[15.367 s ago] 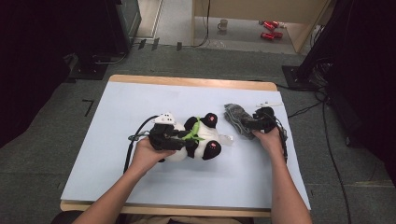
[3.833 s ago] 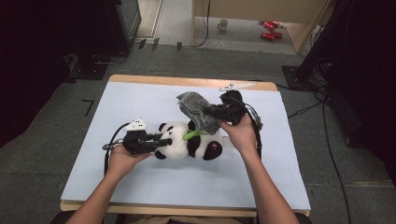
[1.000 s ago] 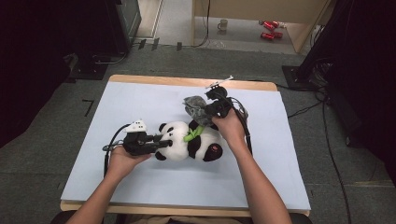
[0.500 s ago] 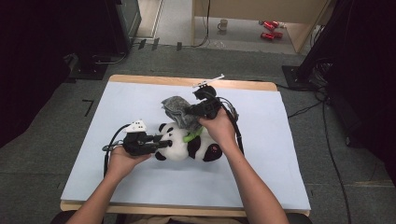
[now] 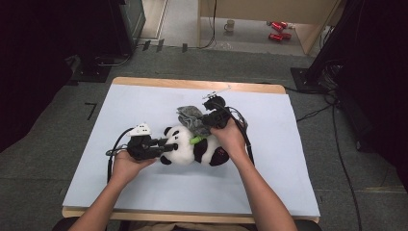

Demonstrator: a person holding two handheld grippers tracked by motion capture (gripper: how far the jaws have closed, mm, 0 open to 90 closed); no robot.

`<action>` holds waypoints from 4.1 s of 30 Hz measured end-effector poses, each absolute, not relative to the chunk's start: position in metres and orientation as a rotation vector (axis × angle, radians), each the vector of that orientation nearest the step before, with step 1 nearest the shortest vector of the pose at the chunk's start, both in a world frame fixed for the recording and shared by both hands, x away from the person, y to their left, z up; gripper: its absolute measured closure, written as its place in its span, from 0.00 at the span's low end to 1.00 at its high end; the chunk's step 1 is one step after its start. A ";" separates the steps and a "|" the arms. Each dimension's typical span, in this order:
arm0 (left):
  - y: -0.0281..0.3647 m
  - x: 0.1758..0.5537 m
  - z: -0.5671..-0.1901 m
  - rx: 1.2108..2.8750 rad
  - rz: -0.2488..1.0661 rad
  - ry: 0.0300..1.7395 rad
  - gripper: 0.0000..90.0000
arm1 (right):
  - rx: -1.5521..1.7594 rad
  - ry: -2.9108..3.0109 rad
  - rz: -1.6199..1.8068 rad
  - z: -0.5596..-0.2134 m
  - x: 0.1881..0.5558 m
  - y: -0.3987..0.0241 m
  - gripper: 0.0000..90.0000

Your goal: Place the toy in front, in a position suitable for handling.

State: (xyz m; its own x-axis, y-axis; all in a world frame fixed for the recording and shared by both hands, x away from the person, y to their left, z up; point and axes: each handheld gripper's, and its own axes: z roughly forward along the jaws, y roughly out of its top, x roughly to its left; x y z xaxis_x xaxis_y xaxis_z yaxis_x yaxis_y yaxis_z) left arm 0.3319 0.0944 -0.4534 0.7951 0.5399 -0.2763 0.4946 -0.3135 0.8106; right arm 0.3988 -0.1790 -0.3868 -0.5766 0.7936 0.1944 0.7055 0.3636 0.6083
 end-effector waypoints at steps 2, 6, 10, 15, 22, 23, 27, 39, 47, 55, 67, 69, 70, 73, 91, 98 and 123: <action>0.094 0.332 -0.453 1.966 0.055 0.776 0.75 | 1.375 2.464 0.994 -0.386 0.400 -0.179 0.91; 0.095 0.332 -0.454 1.971 0.058 0.768 0.75 | 1.363 2.413 0.956 -0.380 0.401 -0.185 0.91; 0.095 0.332 -0.454 1.965 0.061 0.777 0.74 | 1.349 2.370 0.892 -0.375 0.401 -0.191 0.91; 0.095 0.339 -0.454 1.935 0.040 0.830 0.73 | 1.401 2.336 1.073 -0.360 0.398 -0.211 0.91; 0.094 0.350 -0.451 1.923 0.021 0.874 0.74 | 1.364 2.337 1.246 -0.343 0.387 -0.211 0.91; 0.094 0.353 -0.451 1.922 0.018 0.885 0.74 | 1.345 2.351 1.277 -0.340 0.383 -0.208 0.91; 0.094 0.358 -0.450 1.902 -0.002 0.917 0.74 | 1.307 2.376 1.314 -0.337 0.377 -0.201 0.91; 0.094 0.366 -0.448 1.887 -0.012 0.948 0.75 | 1.234 2.517 1.313 -0.362 0.353 -0.175 0.91; 0.090 0.359 -0.448 1.934 0.044 0.894 0.75 | 1.249 2.529 1.198 -0.371 0.362 -0.182 0.91; 0.089 0.354 -0.449 1.948 0.065 0.883 0.76 | 1.313 2.479 1.210 -0.373 0.371 -0.199 0.91; 0.091 0.347 -0.451 1.961 0.067 0.855 0.75 | 1.385 2.292 1.373 -0.352 0.373 -0.234 0.91; 0.091 0.347 -0.451 1.960 0.069 0.852 0.75 | 1.389 2.284 1.373 -0.350 0.374 -0.237 0.91; 0.092 0.347 -0.452 1.960 0.071 0.849 0.75 | 1.398 2.270 1.377 -0.350 0.374 -0.240 0.91; 0.092 0.347 -0.452 1.954 0.069 0.850 0.75 | 1.430 2.244 1.385 -0.350 0.376 -0.253 0.91; 0.092 0.346 -0.452 1.951 0.064 0.848 0.75 | 1.568 2.206 1.326 -0.399 0.382 -0.289 0.91; 0.092 0.348 -0.452 1.949 0.056 0.849 0.75 | 1.595 2.200 1.288 -0.404 0.380 -0.300 0.91; 0.093 0.344 -0.453 1.951 0.062 0.834 0.74 | 1.582 2.039 1.453 -0.364 0.368 -0.322 0.91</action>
State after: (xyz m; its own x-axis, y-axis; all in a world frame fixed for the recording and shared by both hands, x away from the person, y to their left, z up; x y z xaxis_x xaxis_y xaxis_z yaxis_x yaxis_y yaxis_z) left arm 0.3436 0.0934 -0.4526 0.7635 0.5752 -0.2937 0.5257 -0.2892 0.8000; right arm 0.3684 -0.3224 -0.3638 -0.4176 0.8174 0.3968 0.6420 -0.0436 0.7654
